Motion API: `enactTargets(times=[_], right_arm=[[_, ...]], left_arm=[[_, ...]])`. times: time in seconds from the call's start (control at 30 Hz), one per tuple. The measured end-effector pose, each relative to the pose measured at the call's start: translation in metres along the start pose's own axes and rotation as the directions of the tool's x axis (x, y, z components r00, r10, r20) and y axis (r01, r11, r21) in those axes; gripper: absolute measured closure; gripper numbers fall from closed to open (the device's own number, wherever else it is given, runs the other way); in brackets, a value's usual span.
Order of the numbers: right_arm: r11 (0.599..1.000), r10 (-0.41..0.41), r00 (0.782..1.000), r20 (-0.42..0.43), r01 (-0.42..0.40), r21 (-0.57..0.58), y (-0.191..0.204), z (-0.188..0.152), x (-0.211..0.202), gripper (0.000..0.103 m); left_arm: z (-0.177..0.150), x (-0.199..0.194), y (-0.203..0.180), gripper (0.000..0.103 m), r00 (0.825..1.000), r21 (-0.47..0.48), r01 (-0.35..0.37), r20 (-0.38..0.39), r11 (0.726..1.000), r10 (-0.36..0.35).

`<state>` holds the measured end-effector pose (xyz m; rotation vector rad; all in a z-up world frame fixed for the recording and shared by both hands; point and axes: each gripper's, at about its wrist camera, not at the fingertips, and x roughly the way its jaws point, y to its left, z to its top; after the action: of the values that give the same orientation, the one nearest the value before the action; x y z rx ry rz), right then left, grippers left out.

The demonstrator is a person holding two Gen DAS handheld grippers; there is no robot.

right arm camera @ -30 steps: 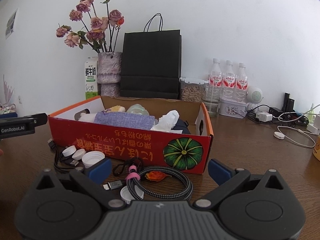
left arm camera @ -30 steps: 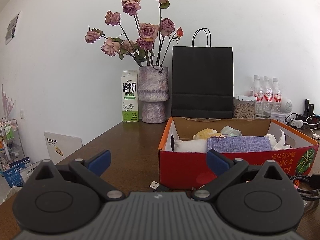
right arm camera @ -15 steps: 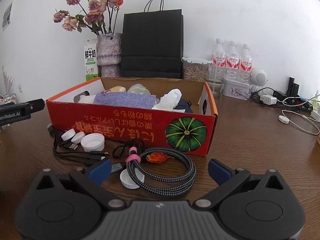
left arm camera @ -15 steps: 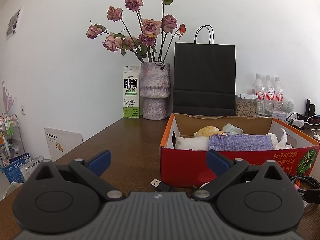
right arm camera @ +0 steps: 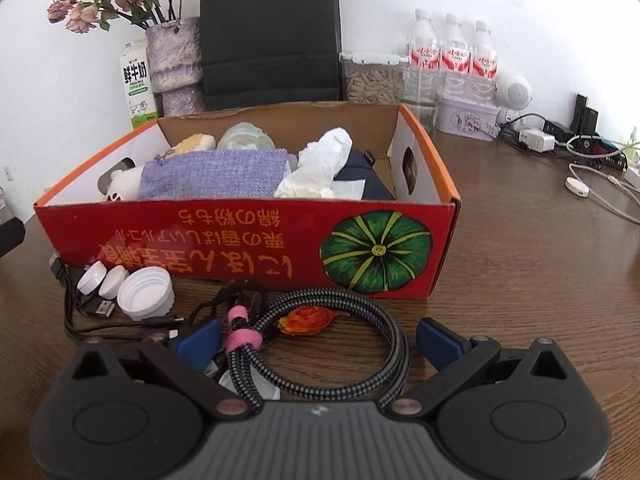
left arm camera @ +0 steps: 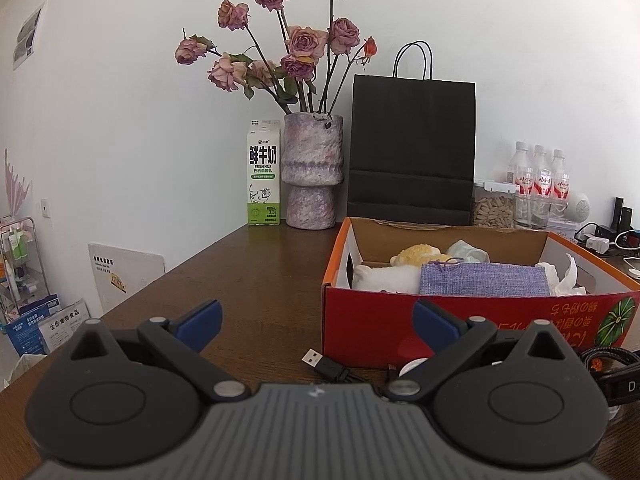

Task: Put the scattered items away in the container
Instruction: 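Grasp the braided black cable with the right tool while the left tool grasps a white bottle cap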

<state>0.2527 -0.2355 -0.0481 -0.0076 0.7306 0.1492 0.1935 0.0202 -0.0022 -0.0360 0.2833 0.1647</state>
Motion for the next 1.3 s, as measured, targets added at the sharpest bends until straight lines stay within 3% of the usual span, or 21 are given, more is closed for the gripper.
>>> enactTargets(times=[0.23, 0.63, 0.87, 1.03, 1.13, 1.17, 1.3], right_arm=[[1.000, 0.006, 1.000, 0.028, -0.005, -0.028, 0.006, -0.006, -0.007, 0.010], [0.999, 0.051, 0.980, 0.194, -0.053, 0.009, -0.009, -0.012, -0.040, 0.011], [1.000, 0.018, 0.964, 0.266, -0.022, 0.010, -0.019, -0.015, -0.050, 0.011], [1.000, 0.005, 0.962, 0.273, -0.013, 0.028, -0.028, -0.017, -0.050, 0.011], [0.999, 0.005, 0.961, 0.277, -0.016, 0.038, -0.031, -0.019, -0.049, 0.011], [0.999, 0.007, 0.960, 0.279, -0.019, 0.040, -0.032, -0.019, -0.049, 0.011], [0.999, 0.017, 0.959, 0.282, -0.027, 0.034, -0.030, -0.021, -0.050, 0.011]], left_arm=[[0.000, 0.003, 0.003, 0.000, 1.000, -0.018, -0.006, -0.022, 1.000, 0.006], [0.000, 0.006, 0.003, 0.000, 0.999, -0.024, -0.007, -0.047, 1.000, 0.006], [-0.001, 0.013, 0.005, 0.000, 0.994, -0.046, 0.025, -0.103, 0.999, -0.029], [-0.002, 0.008, -0.014, 0.000, 0.993, 0.045, 0.082, -0.091, 0.996, -0.078], [-0.003, 0.011, -0.025, 0.000, 0.989, 0.052, 0.109, -0.106, 0.993, -0.103], [-0.003, 0.013, -0.028, 0.001, 0.988, 0.049, 0.111, -0.112, 0.993, -0.105], [-0.002, 0.024, -0.037, 0.025, 0.978, 0.047, 0.149, -0.155, 0.988, -0.140]])
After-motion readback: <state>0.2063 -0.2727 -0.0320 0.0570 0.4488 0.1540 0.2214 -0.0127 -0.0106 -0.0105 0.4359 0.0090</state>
